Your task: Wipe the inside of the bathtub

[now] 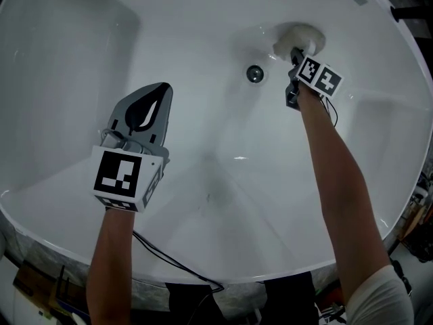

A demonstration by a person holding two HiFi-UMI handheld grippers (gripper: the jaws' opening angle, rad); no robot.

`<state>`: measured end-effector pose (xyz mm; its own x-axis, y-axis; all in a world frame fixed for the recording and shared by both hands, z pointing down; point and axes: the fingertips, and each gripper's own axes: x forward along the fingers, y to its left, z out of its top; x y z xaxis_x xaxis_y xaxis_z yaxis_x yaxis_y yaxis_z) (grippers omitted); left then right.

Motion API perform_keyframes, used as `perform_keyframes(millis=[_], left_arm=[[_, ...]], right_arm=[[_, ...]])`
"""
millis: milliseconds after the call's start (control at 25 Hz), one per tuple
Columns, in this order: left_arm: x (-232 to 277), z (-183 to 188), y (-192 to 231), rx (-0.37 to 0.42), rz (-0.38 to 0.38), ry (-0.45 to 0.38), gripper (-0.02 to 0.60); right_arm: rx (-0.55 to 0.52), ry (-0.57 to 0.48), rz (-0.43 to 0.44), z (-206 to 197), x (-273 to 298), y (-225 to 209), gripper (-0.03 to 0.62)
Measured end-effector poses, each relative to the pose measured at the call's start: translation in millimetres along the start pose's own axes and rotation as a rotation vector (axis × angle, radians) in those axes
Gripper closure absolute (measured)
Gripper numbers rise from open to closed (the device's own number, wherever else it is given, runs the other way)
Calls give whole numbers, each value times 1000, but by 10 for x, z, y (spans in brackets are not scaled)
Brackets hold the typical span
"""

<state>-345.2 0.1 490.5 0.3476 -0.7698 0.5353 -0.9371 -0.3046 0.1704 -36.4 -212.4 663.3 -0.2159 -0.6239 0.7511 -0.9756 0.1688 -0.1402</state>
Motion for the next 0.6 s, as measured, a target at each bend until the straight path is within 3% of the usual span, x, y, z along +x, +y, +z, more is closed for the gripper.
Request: perform_keyframes(millis=[600], left_arm=[[-341, 28, 736, 18, 6, -6, 571]], right_arm=[[-37, 9, 65, 35, 317, 1139, 499]])
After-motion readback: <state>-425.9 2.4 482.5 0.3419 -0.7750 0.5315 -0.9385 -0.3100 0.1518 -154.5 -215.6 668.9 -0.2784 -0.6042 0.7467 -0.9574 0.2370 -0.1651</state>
